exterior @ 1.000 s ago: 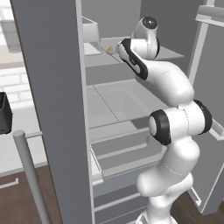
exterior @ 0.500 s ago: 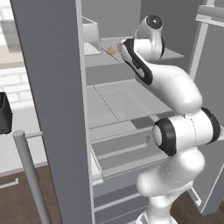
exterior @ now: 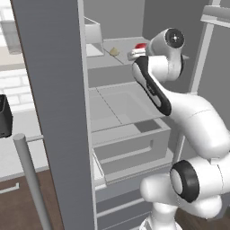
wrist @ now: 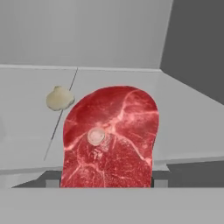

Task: Place one garlic and one steak in each tupperware on the nearby counter, to pack two identical lunches.

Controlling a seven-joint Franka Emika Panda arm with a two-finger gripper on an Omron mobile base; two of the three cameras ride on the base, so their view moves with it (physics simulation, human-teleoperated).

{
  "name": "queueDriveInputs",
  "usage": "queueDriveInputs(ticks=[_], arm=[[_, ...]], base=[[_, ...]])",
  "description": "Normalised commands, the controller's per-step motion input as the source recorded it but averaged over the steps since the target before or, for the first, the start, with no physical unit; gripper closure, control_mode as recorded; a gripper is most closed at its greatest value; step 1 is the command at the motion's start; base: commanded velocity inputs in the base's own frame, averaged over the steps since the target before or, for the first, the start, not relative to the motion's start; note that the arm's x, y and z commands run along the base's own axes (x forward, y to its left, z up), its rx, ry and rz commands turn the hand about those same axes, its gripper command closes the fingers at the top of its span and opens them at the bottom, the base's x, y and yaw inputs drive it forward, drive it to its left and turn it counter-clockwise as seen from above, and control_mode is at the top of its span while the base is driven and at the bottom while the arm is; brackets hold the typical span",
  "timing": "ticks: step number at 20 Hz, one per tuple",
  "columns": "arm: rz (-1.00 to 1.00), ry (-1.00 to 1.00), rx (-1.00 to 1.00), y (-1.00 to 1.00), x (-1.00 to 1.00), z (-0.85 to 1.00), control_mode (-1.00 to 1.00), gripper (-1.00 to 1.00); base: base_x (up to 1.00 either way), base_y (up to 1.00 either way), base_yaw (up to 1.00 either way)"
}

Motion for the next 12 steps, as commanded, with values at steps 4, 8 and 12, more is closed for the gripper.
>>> queueDriveInputs(ticks=[4, 8, 12], arm=[[0.00, 0.00, 0.00, 0.00, -1.00, 0.21, -1.00, 1.00], [0.00, 0.00, 0.00, 0.00, -1.00, 0.08, -1.00, 1.00], [0.00, 0.00, 0.00, 0.00, -1.00, -0.08, -1.00, 1.00]], base=[[0.00, 0.00, 0.00], [0.00, 0.00, 0.00], [0.00, 0.00, 0.00]])
